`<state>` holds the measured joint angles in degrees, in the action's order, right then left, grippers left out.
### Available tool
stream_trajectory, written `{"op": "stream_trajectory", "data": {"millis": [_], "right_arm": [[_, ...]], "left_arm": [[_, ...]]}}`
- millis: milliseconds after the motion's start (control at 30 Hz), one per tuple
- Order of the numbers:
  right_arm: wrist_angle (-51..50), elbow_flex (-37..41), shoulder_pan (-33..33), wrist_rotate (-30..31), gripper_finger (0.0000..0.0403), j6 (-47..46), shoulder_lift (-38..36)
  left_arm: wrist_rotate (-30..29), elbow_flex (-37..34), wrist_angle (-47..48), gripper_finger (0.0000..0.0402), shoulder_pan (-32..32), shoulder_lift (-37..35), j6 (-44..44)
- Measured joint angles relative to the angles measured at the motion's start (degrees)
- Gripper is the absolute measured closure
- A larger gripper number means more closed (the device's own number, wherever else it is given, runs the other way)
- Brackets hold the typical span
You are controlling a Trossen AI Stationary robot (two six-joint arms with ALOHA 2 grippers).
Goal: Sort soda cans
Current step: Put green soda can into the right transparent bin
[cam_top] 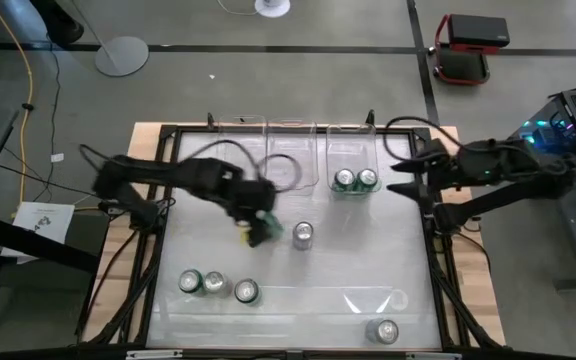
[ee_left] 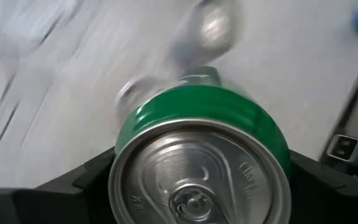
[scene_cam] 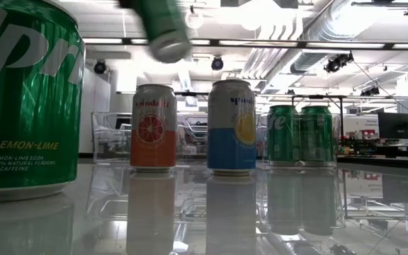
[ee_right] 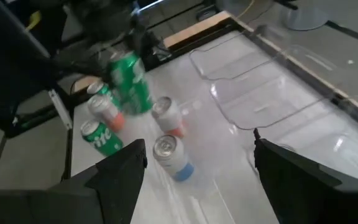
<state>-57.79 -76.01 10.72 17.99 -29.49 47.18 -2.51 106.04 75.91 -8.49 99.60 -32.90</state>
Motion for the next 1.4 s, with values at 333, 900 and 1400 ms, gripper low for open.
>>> {"op": "stream_trajectory", "data": {"millis": [333,900,1400], "right_arm": [[-9.7,-0.02,-0.04,3.05,0.0114,-3.02,-0.83],[-12.3,-0.02,-0.04,4.31,0.0114,-4.56,0.92],[-12.3,-0.02,-0.04,4.28,0.0114,-6.67,2.02]], "left_arm": [[1.43,29.02,-3.73,0.0098,1.2,27.81,19.74],[-3.29,27.39,-19.27,0.0098,2.95,39.52,29.14],[-1.8,27.37,-23.78,0.0063,3.25,41.78,32.06]]}}
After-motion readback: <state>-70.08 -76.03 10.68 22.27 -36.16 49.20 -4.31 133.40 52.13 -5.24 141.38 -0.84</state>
